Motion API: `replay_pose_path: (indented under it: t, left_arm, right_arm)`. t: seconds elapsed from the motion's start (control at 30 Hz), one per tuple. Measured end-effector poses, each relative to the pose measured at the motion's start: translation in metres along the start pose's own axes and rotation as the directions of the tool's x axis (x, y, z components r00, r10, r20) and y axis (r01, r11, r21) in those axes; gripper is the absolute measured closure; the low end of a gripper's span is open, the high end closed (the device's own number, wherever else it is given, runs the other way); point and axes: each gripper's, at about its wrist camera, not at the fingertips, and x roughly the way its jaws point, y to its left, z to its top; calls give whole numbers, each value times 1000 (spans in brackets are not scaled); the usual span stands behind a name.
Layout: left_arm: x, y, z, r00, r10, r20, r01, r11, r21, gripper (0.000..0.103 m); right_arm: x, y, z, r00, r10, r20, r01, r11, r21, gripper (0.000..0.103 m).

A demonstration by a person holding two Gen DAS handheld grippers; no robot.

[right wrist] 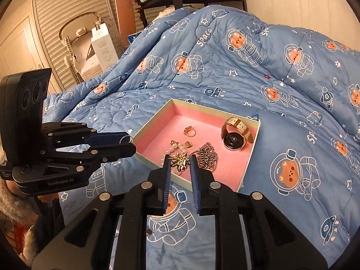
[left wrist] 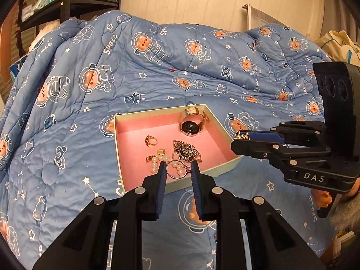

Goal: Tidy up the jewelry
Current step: 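Carry the star charm and silver ring over the box with both grippers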

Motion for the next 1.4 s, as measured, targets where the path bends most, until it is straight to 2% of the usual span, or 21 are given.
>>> replay_pose_path:
  t: [0.2,0.33,0.53,0.8,1.2,1.4]
  left_arm:
    - [38,20,20,997,30,-66,-32,999,-35,82]
    - [62,27,29,993,44,-109,-49,998,-40,82]
    - [88,27,35,984,77,-160,-79,997,-9,82]
    - [108,32,34,977,84,-197,-91,996,-24,82]
    - [120,35,37,972,106,-209,-117,992,-45,82]
    - [122,28,39,970,129,-208,-132,991,-1,82]
  right_arm:
    - [40,-22,13,997,-18,-74,22,998,62,85]
    - [64,-31,19,992,-49,-119,56,997,61,85]
    - [89,-40,24,981,-84,-177,96,994,61,85]
    - [110,-45,23,966,-107,-234,126,990,67,85]
    - [126,-48,22,947,-159,-279,188,979,81,85]
    - [129,-47,25,942,-180,-283,203,978,55,85]
